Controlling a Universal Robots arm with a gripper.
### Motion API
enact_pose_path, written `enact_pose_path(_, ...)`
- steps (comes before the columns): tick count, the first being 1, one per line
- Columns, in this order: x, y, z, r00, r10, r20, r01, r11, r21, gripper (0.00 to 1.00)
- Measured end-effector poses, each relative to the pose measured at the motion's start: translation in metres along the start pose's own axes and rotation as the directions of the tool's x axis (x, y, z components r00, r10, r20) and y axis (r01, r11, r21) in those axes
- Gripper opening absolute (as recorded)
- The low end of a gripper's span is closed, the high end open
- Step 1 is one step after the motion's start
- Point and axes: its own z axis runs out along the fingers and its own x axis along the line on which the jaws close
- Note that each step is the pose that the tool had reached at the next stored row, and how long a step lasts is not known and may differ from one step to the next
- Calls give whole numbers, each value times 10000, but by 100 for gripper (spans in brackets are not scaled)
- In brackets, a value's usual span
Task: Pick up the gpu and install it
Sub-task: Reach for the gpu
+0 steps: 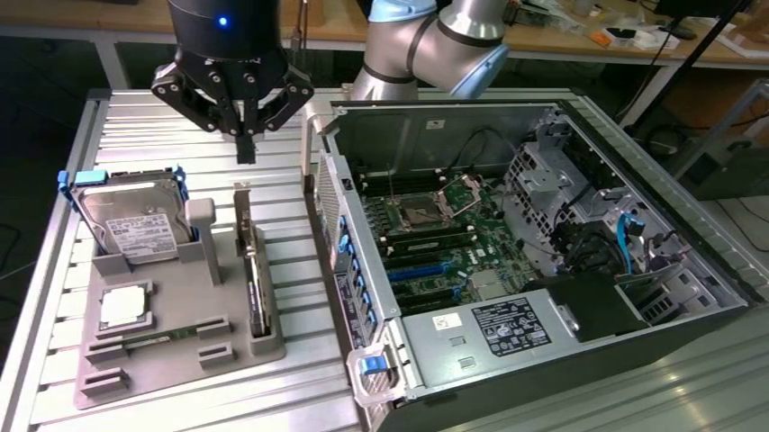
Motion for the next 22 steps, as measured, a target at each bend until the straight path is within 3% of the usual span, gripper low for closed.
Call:
enact_pose_path(10,90,-8,-2,10000,-5,0,5,10000,0,11)
enact_pose_path(22,123,-17,-4,10000,-7,0,7,10000,0,11)
